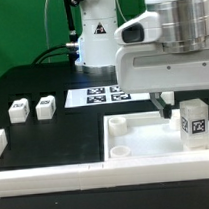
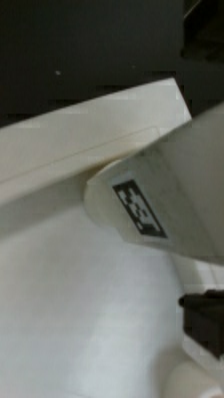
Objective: Assemble one leg
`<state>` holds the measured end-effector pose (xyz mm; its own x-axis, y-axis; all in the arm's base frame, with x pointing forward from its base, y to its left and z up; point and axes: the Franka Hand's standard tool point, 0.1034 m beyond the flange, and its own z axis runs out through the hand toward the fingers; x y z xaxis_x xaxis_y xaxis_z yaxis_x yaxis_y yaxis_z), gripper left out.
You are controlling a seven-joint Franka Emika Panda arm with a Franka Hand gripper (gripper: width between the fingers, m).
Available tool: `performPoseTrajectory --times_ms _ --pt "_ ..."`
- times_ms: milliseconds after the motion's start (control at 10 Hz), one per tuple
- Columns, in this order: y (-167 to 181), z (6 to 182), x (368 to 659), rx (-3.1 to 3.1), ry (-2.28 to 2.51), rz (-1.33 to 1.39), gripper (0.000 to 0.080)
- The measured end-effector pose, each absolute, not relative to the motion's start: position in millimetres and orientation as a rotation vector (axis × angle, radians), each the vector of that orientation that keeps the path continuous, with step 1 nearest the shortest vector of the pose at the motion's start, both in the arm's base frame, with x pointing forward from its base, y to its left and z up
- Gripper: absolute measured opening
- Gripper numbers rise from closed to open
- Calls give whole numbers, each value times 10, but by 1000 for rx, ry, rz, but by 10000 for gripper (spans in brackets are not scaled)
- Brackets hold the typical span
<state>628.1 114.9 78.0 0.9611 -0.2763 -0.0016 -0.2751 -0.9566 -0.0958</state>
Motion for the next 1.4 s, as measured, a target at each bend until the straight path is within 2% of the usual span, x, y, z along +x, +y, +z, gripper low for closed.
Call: performPoseTrajectory --times_ms 400,700,900,1000,1100,1400 --pt "1111 789 6329 -3068 -286 -35 649" --pt "1113 786 6326 -3065 -308 -35 621" --pt "1113 785 6325 -3065 -308 -35 338" --pt "1113 782 6323 -3065 -308 -34 338" --pt "1114 781 6322 -3066 -280 -33 291" --pt "1113 780 6322 -3068 -242 -33 291"
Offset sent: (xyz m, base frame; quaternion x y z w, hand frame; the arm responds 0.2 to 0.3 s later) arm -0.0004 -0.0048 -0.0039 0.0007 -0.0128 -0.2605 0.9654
